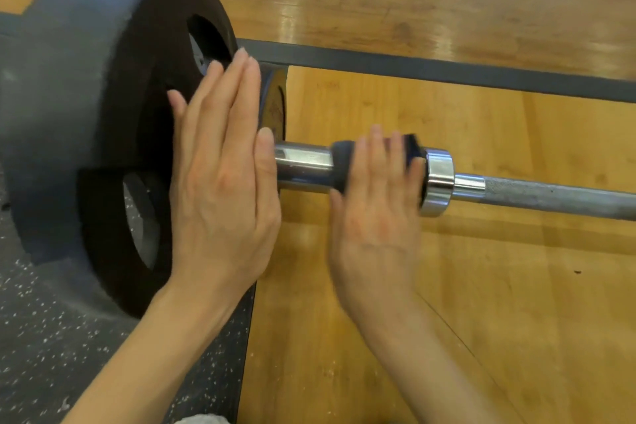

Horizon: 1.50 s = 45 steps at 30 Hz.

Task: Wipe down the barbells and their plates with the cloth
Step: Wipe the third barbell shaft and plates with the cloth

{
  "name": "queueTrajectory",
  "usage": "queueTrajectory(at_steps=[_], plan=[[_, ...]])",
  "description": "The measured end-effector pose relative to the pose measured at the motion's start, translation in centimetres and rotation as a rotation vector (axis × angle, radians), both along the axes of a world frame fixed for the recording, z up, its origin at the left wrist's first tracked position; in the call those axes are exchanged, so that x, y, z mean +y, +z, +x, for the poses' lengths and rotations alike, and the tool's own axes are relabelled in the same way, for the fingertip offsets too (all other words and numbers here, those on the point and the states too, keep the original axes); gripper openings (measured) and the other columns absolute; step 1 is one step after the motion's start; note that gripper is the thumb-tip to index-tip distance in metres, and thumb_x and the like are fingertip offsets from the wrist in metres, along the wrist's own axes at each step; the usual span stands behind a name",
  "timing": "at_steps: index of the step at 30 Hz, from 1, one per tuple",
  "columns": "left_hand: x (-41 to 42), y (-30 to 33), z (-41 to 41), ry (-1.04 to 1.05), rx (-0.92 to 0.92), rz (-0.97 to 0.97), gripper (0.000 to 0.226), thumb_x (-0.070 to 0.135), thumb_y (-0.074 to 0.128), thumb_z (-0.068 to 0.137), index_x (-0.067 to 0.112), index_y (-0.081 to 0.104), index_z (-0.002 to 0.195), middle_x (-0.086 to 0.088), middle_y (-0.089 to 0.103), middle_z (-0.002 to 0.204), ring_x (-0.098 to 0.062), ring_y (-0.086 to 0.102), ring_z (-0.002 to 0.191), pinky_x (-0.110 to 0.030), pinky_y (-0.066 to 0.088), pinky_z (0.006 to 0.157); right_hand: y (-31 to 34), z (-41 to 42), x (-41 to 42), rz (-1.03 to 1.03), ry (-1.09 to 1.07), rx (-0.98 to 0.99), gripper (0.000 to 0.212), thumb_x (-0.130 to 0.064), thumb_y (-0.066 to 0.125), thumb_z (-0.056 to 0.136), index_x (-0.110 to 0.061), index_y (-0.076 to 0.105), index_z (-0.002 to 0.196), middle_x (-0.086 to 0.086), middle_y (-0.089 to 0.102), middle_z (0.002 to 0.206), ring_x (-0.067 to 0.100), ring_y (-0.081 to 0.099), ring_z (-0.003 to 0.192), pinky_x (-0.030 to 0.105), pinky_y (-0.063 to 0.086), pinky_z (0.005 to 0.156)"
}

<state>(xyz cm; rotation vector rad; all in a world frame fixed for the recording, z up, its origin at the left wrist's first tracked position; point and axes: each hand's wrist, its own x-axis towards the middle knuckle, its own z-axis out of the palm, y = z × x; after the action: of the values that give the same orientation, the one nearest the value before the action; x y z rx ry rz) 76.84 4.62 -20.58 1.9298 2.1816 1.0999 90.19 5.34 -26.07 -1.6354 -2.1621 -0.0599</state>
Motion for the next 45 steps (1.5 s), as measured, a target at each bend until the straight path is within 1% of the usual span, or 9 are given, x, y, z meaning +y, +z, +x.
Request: queueTrajectory(at_steps=[5,9,15,21,27,34,37,39,45], plan=[[1.5,0.1,-0.2,0.001,-0.031,0.017,0.046,0.012,0.027,0.108,-0.003,0.038,0.15,-0.014,0.041,0.155,-0.022,0.028,0.149,-0.029,0.001,0.126,0.1,-1.1,1.6,0.016,0.158,-0.023,0.049,-0.023,0.04,0.108,0.003,0.039,0.15,0.022,0.04,0.155,0.035,0.031,0.149,0.045,0.008,0.127],[2.4,0.2,-0.6,0.01,-0.078,-0.003,0.046,0.015,0.028,0.109,0.0,0.041,0.15,-0.009,0.043,0.154,-0.018,0.03,0.148,-0.023,0.002,0.124,0.1,2.0,1.0,0.023,0.055,-0.039,0.05,-0.023,0.03,0.11,0.001,0.03,0.155,0.019,0.03,0.162,0.032,0.021,0.153,0.046,0.004,0.127],[4.6,1.0,-1.1,-0.006,-0.072,-0.069,0.047,0.02,0.027,0.108,0.003,0.042,0.15,-0.007,0.044,0.154,-0.016,0.029,0.149,-0.025,0.002,0.124,-0.7,-3.0,1.7,0.052,0.252,-0.045,0.064,-0.004,0.05,0.099,0.0,0.024,0.157,0.018,0.019,0.165,0.03,0.013,0.155,0.044,0.004,0.127],[2.8,0.2,-0.8,-0.018,-0.072,0.003,0.047,0.016,0.027,0.109,0.0,0.034,0.153,-0.009,0.033,0.161,-0.017,0.021,0.153,-0.036,0.002,0.127,-0.4,0.9,2.1,0.068,0.002,0.048,0.065,0.007,0.055,0.095,0.003,0.03,0.154,0.019,0.028,0.162,0.032,0.02,0.153,0.045,0.002,0.127],[3.3,-0.9,-0.3,-0.023,-0.05,0.059,0.045,0.012,0.028,0.108,-0.003,0.04,0.149,-0.012,0.039,0.156,-0.023,0.028,0.15,-0.035,0.007,0.127,-0.3,-2.3,3.6,0.073,0.213,-0.022,0.055,-0.003,0.048,0.1,0.002,0.033,0.153,0.02,0.031,0.16,0.033,0.025,0.151,0.044,0.007,0.127],[3.9,-0.7,-0.8,-0.031,-0.066,0.048,0.045,0.011,0.029,0.108,-0.002,0.041,0.149,-0.011,0.041,0.156,-0.02,0.031,0.149,-0.037,0.012,0.127,-0.6,-0.3,2.7,0.072,-0.024,0.014,0.06,0.006,0.048,0.097,0.006,0.028,0.154,0.023,0.025,0.162,0.037,0.018,0.153,0.046,0.002,0.127],[4.3,-0.4,-0.7,-0.027,-0.078,0.03,0.044,0.012,0.029,0.108,0.0,0.042,0.149,-0.01,0.042,0.155,-0.019,0.033,0.148,-0.04,0.02,0.125,-0.4,-4.0,3.0,0.073,0.105,0.034,0.056,0.006,0.031,0.098,0.005,0.03,0.153,0.023,0.026,0.161,0.037,0.021,0.152,0.045,0.005,0.127],[4.9,-0.2,-0.8,-0.038,-0.08,0.011,0.044,0.013,0.03,0.109,0.001,0.043,0.149,-0.01,0.044,0.154,-0.019,0.035,0.146,-0.041,0.026,0.122,-0.6,-2.7,3.5,0.062,0.179,-0.02,0.056,0.005,0.037,0.099,0.004,0.028,0.154,0.022,0.024,0.162,0.034,0.019,0.153,0.044,0.006,0.127],[6.2,0.2,-1.2,-0.042,-0.12,-0.039,0.045,0.019,0.03,0.11,0.004,0.042,0.15,-0.005,0.043,0.155,-0.015,0.034,0.147,-0.036,0.026,0.122,-0.8,0.6,3.4,0.061,-0.048,0.014,0.067,0.009,0.054,0.094,0.006,0.025,0.154,0.023,0.021,0.163,0.036,0.014,0.154,0.047,0.004,0.127]])
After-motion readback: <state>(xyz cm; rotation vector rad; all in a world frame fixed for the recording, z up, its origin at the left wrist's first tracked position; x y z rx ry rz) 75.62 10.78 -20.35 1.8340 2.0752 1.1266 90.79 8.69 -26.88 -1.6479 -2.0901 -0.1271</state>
